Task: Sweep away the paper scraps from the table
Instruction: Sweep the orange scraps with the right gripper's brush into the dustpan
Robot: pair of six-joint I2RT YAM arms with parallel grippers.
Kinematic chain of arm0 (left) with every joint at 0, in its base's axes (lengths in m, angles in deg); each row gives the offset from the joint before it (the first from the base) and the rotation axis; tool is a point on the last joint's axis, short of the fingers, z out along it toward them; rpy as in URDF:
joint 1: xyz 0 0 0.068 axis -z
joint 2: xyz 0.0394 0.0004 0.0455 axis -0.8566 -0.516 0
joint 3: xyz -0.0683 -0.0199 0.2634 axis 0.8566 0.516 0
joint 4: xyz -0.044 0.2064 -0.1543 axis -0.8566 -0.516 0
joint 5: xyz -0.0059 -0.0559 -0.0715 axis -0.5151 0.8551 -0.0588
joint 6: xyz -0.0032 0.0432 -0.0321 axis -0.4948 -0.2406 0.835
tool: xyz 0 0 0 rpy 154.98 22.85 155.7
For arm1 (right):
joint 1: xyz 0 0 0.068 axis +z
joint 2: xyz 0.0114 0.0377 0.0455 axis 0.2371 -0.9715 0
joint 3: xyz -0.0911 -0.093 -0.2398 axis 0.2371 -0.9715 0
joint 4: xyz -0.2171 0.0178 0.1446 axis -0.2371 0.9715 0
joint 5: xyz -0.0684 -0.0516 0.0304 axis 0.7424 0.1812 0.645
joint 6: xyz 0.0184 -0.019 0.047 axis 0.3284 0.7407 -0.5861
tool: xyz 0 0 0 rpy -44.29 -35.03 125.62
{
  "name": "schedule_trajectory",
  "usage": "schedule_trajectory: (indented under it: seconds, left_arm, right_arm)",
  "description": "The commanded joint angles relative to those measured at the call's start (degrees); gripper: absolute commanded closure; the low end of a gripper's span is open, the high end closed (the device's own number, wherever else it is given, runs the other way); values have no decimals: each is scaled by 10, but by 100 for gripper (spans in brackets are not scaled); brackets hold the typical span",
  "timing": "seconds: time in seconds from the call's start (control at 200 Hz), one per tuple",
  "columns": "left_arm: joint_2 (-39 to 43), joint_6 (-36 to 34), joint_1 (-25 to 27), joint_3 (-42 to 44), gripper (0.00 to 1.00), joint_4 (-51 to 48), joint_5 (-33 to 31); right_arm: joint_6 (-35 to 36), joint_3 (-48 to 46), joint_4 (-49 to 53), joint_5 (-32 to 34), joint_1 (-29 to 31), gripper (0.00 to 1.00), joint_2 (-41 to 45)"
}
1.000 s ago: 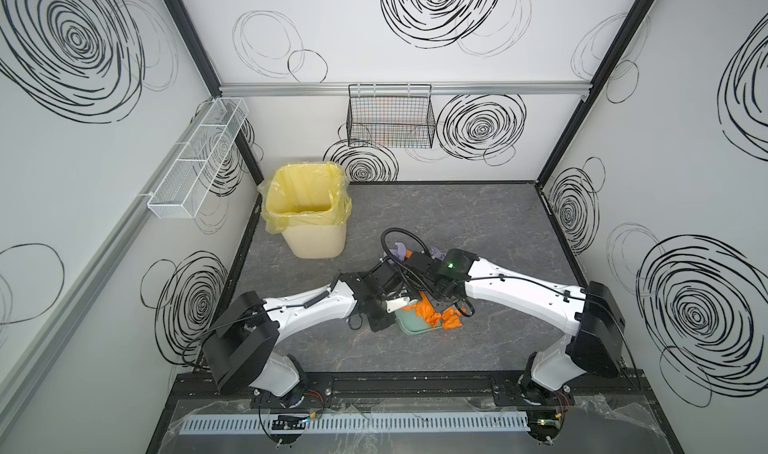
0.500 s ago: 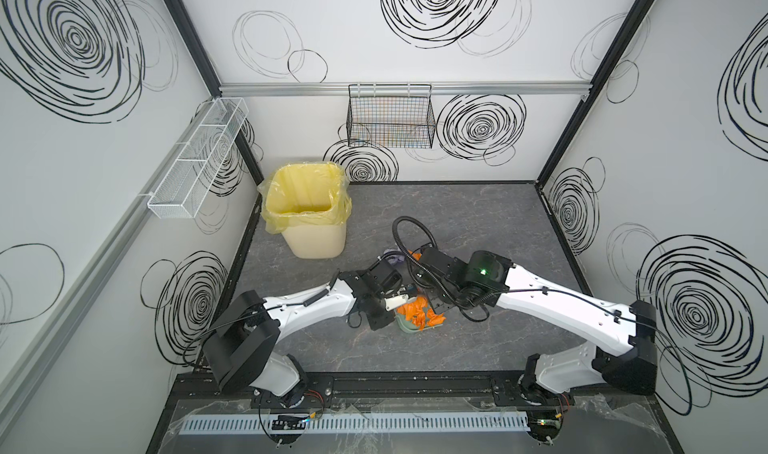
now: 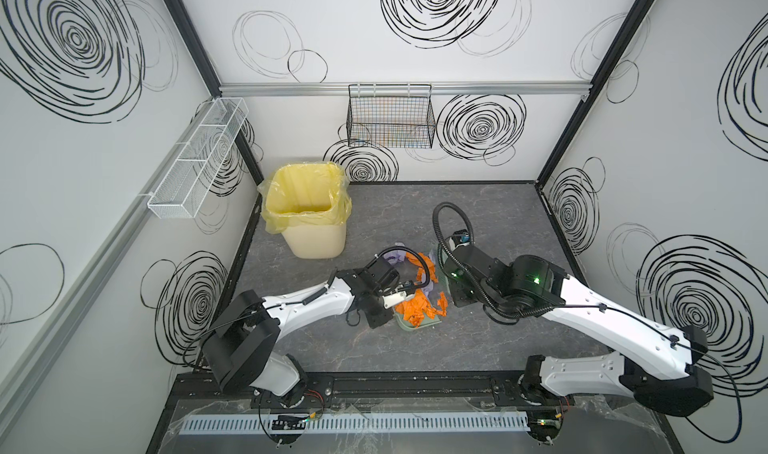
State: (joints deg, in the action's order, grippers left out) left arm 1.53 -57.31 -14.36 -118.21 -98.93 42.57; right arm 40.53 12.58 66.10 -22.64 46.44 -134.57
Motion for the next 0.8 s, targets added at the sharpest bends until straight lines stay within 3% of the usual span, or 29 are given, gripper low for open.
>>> schedule_trajectory:
  seconds: [0.0,0.175,0.455,0.79]
  left_arm:
    - [10,-1,-7,9,100,9,15]
    - [4,2,-9,6,100,16,22]
    - [12,3,-12,4,100,17,37]
    - [32,6,-30,-4,100,7,80]
  right_arm:
    - [-31,-13,33,52,-9,100,8]
    - [-2,-73,-98,-37,-14,100,50]
    - [-19,-166,-287,-139,-14,100,116]
    - [-34,-236,-364,-121,-14,100,118]
